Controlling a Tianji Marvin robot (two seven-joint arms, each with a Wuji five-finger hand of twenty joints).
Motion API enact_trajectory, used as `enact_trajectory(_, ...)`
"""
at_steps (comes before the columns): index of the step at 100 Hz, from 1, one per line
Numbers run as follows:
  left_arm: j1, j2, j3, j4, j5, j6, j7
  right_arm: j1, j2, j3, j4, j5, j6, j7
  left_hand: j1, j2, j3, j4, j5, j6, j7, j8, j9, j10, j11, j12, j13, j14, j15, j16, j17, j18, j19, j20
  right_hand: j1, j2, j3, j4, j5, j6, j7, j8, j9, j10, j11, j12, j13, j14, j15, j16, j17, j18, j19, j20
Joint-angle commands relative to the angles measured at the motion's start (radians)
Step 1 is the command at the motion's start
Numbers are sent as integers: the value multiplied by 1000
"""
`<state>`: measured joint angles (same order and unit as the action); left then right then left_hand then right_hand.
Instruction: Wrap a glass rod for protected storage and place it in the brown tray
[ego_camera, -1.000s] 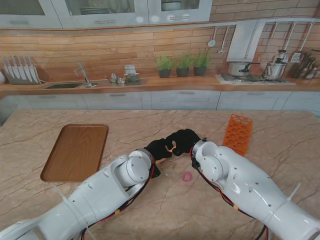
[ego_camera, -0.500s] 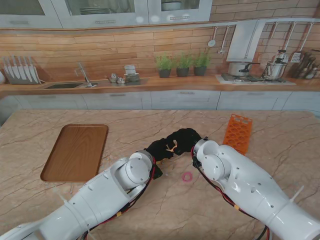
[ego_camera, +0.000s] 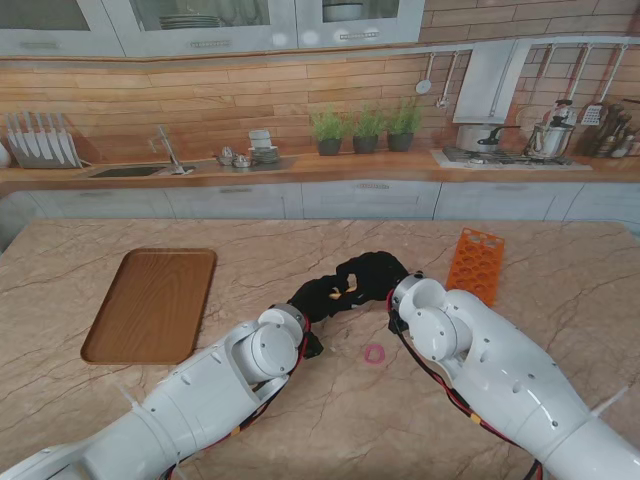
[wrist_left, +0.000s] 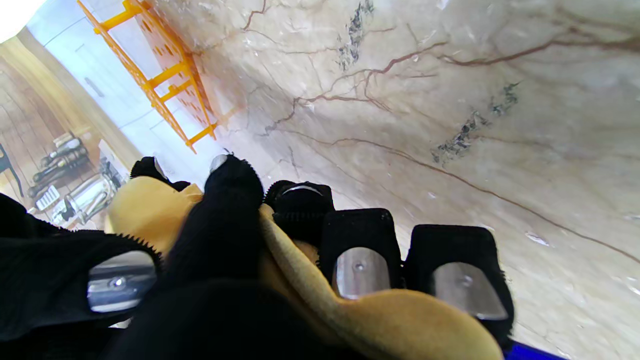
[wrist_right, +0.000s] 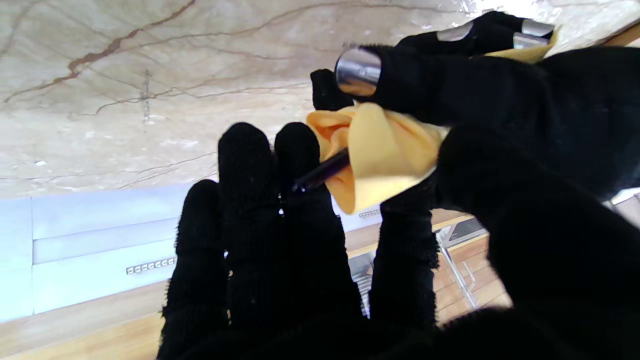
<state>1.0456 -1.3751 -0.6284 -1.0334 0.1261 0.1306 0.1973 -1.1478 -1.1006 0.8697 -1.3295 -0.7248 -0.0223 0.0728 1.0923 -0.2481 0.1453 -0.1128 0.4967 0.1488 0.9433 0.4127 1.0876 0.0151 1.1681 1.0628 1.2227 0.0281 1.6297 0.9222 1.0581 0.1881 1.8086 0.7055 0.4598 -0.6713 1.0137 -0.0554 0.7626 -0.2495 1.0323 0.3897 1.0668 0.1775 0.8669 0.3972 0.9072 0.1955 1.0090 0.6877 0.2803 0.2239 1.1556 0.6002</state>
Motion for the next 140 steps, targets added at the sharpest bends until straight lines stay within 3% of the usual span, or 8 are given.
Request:
enact_trajectory(1,2,-3,-1,1,10,-10,4,-16,5,8,-16,-14,9,-9,-199,-67,314,-7,19,-16,33,-5,58,-46,75,34,49,-51,108,-24,39,-32,285,25,-55,26,-32,-20,-30,17,-13,-9,-5,28,27,21,-21,-10,-13,-8,-17,21,-5,5)
enact_trajectory(28,1,13,6,10,60,-74,7,-53,10,61,-42,-57,29,-32,-600,-319,559,15,66,8,-74,101,64,-127,69,42,50,-155,104,-36,50,-137,285,46,-35,59,-61,-15,-90,38,-79,-10,-38,22,20,25,-35,-21,-26,-10,-21,17,-12,8)
enact_trajectory(62,-4,31,8,15,90,-119,-11,-74,16,94,-54,-76,36,-19,-697,-295,424,9,59,-8,-139,76,23,-126,45,62,50,-198,92,-11,56,-204,285,75,103,36,-35,-66,-25,12,-10,-19,-14,6,18,27,-22,-34,-36,-14,-31,19,-36,8)
enact_trajectory(84,2,22,-3,21,65,-143,5,-78,16,97,-59,-66,42,-14,-634,-124,184,34,63,-21,-151,86,8,-61,37,75,49,-168,80,-1,53,-167,285,62,141,39,-26,-79,32,-8,18,-11,12,3,18,28,-6,-31,-35,-13,-30,30,-44,8)
enact_trajectory(90,4,22,-5,21,61,-149,6,-79,15,98,-60,-68,42,-17,-484,-7,-56,52,64,-54,-163,96,4,-55,32,79,49,-147,77,5,51,-155,285,51,142,39,-26,-81,33,-7,18,-11,14,3,18,28,-5,-31,-35,-13,-30,31,-44,8)
enact_trajectory(98,8,18,-10,18,50,-152,13,-81,15,100,-62,-68,44,-18,-200,129,-177,11,67,-146,-150,65,22,-75,35,74,48,-116,85,11,49,-121,285,60,142,39,-25,-81,33,-6,18,-11,15,3,17,28,-4,-31,-35,-12,-30,31,-45,8)
enact_trajectory(111,11,15,-14,19,35,-167,16,-88,16,108,-69,-74,45,-19,36,165,-204,-3,66,-199,-69,17,54,-88,45,72,49,-91,109,3,47,-81,285,74,142,39,-24,-82,32,-4,17,-11,13,2,16,28,-5,-32,-36,-12,-30,31,-45,9)
enact_trajectory(140,22,4,-31,14,16,-166,51,-141,25,167,-122,-135,48,-21,90,165,-208,6,76,-69,79,21,81,-104,61,64,49,-78,135,-17,45,-56,285,93,44,-8,-4,-64,-133,38,-67,-4,-165,8,-37,20,-124,-45,-109,-33,-49,18,-77,5)
